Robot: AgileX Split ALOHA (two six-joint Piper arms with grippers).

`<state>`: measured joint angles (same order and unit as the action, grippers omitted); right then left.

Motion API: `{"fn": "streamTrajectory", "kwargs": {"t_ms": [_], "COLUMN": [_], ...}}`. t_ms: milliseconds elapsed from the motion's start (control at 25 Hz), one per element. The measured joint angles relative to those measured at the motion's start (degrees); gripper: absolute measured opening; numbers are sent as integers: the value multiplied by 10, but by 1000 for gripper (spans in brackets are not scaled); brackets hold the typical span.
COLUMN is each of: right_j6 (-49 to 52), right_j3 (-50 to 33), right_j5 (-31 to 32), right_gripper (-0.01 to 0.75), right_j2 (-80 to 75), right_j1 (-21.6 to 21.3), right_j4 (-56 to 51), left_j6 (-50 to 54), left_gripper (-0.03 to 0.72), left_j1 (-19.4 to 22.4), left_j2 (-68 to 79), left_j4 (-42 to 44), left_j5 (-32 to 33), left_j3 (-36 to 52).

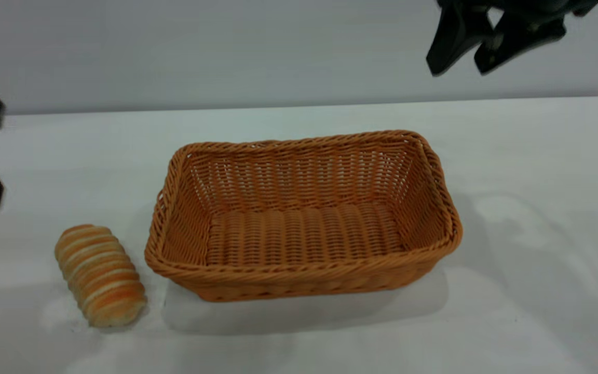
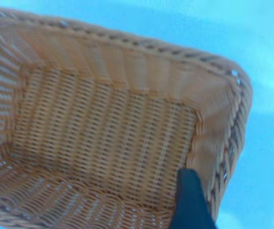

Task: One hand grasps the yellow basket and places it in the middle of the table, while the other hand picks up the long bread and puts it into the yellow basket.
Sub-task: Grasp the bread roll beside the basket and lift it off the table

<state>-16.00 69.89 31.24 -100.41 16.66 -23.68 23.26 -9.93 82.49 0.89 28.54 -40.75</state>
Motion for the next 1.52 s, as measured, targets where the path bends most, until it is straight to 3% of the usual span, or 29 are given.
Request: {"fn": "streamTrajectory", "kwargs": {"t_ms": [480, 840, 1320, 1440, 1520], "right_j6": [-23, -35, -45, -54, -58], "right_j3": [-1, -1, -1, -1, -1], "right_j5": [12, 13, 13, 13, 13], "right_gripper": [565, 565, 565, 565, 565], "right_j2": [11, 11, 11, 11, 11], "right_j1": [40, 41, 41, 41, 41], "right_j4": [-16, -24, -24, -26, -29], "left_j6": [60, 124, 134, 134, 135], "left_gripper": [526, 526, 523, 493, 423], "left_j1": [0, 0, 0, 0, 0], "left_j2": [198, 301, 393, 404, 406], "left_j4": [0, 0, 0, -1, -2], "left_j5": [-29, -59, -173, -189, -194], "left_j3": [-106, -122, -123, -123, -123]}}
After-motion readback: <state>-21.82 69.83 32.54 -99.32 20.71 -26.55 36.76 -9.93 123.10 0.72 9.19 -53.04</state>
